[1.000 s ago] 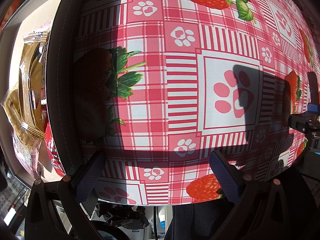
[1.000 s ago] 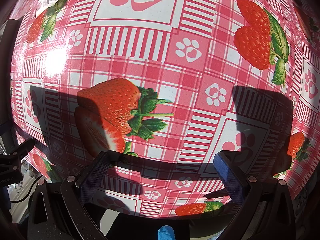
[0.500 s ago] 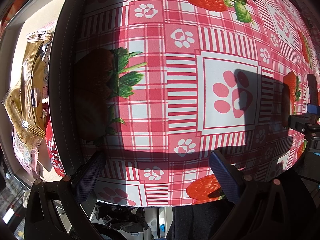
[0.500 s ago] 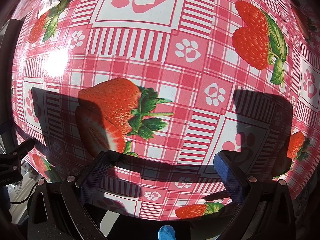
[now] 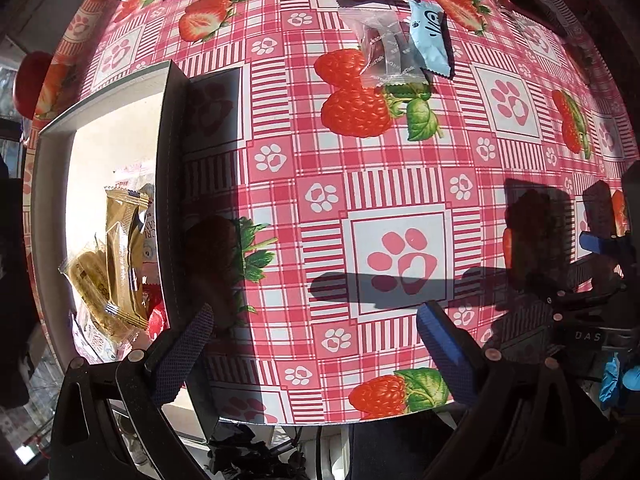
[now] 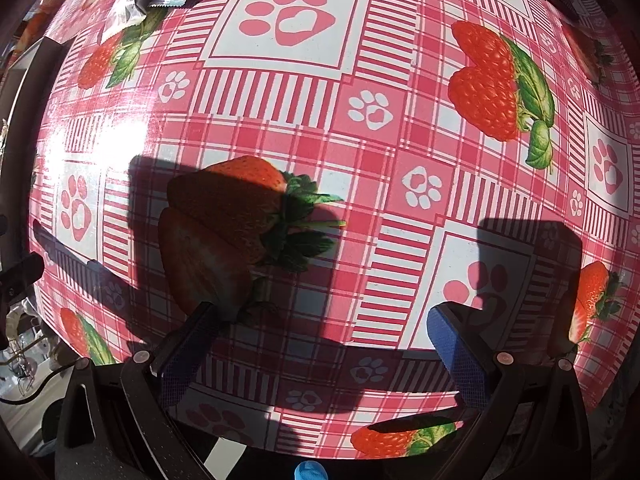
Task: Organize snacks
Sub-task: 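Move both grippers toward the red and light blue packets, then grasp the red packet with the left gripper while the right grasps the light blue packet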
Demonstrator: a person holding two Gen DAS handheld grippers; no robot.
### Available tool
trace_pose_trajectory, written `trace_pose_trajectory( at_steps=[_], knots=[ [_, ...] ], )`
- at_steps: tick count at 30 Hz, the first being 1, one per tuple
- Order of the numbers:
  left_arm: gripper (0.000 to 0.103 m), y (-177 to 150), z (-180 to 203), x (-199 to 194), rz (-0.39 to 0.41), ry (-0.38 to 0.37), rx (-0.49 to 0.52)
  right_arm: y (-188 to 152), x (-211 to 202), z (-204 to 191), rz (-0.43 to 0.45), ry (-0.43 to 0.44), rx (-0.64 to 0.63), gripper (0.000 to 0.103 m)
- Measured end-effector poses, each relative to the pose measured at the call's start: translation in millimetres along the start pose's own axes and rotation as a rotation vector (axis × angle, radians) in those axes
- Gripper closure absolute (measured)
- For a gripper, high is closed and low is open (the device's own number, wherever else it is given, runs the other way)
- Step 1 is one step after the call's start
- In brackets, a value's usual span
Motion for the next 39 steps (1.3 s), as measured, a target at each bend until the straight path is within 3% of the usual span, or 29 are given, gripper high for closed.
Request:
trace_pose_trajectory(
  at_steps=[4, 8, 13, 16, 18, 21, 27, 29, 32, 34, 37, 39],
  knots=[
    [0.001, 65, 7, -46, 0.116, 0.027, 0.009, -1, -1, 2, 0.009, -0.001, -0.003, 0.0],
    [0.001, 136, 12, -68, 0.177, 0.11, 0.013, -5, -2, -2, 0.01, -0.003, -0.006, 0.0],
    [0.001, 210, -2, -61, 0.172, 0.102, -0.123, -8, -4, -2, 0.025, -0.004, -0.009, 0.0],
    [0.001, 241, -11, -43, 0.134, 0.087, -0.199, -13, -6, -5, 0.038, -0.004, -0.008, 0.0],
    [0.001, 251, -14, -24, 0.088, 0.121, -0.211, -13, -7, -5, 0.036, -0.004, -0.008, 0.0],
    [0.001, 244, -12, 2, 0.024, 0.143, -0.18, -19, -8, -6, 0.037, -0.004, -0.008, 0.0],
    [0.0, 169, 12, 33, -0.034, -0.016, -0.063, -24, -8, -9, 0.039, -0.006, -0.017, 0.0],
    [0.0, 144, 19, 36, -0.032, -0.009, -0.049, -23, -8, -11, 0.035, -0.008, -0.022, 0.0],
    [0.0, 121, 12, 27, 0.012, -0.065, -0.083, -20, -9, -12, 0.035, -0.011, -0.033, 0.0],
    [0.0, 119, 3, 17, 0.045, -0.069, -0.09, -18, -9, -14, 0.037, -0.013, -0.037, 0.0],
    [0.0, 133, -6, 11, 0.053, 0.007, -0.06, -18, -8, -16, 0.046, -0.014, -0.041, 0.0],
    [0.0, 148, -13, 10, 0.047, 0.012, -0.098, -20, -8, -17, 0.048, -0.015, -0.044, 0.0]
  ],
)
Point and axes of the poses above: each gripper's, at about its wrist camera, not at the fingertips, and x roughly the way its jaws point, z to its right, y to its top, the point moved 2 cm from there along x, roughly the way its jaws point, and after that the axes turned 10 degrees about -z, right-handed, at the moved point
